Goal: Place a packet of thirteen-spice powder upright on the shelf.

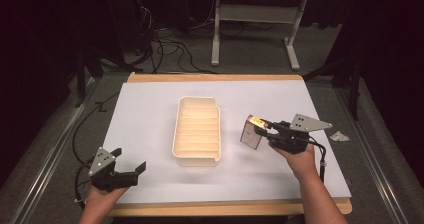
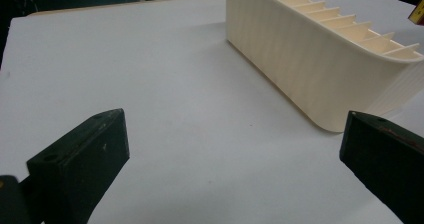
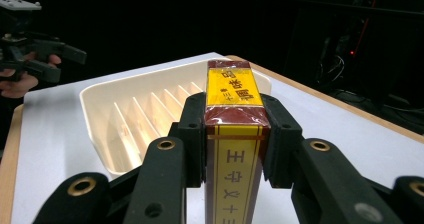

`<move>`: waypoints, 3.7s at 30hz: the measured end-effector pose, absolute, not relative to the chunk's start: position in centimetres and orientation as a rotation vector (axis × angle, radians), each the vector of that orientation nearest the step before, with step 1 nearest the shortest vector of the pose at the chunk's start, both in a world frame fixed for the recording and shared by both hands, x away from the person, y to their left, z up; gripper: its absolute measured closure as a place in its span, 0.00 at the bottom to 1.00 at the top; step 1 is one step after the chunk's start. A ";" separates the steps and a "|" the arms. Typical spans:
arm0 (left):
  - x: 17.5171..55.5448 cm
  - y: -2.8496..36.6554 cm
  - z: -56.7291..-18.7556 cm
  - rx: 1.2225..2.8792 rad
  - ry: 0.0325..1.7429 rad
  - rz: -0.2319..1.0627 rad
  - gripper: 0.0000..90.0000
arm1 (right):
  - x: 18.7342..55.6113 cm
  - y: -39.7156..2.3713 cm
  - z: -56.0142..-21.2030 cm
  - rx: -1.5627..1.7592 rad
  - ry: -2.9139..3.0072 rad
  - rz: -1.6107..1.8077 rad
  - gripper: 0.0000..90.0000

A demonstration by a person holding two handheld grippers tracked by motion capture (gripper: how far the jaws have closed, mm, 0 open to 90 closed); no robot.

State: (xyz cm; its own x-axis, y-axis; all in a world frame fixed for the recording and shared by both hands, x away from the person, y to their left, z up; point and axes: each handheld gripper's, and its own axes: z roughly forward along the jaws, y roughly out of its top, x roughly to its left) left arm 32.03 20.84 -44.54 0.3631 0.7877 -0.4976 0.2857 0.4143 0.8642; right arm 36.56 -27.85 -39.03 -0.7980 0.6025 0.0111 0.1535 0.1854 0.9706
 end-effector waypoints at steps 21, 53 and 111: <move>31.8 21.2 -44.6 1.138 1.212 0.441 0.00 | 37.1 -25.8 -37.6 0.579 2.129 1.739 0.76; 31.4 21.5 -44.6 1.133 1.218 0.446 0.00 | 38.1 -17.7 -36.5 0.388 2.249 1.818 0.76; 31.3 21.5 -44.6 1.135 1.214 0.432 0.00 | 39.8 -12.4 -40.6 0.281 2.463 1.800 0.76</move>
State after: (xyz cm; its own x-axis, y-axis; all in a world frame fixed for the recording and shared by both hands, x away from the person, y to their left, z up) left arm 31.29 21.52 -44.59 0.3551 0.7841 -0.5091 0.2867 0.4270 0.8576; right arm 39.75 -12.39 -40.58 -0.9802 0.1928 0.0453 0.1017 0.2938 0.9505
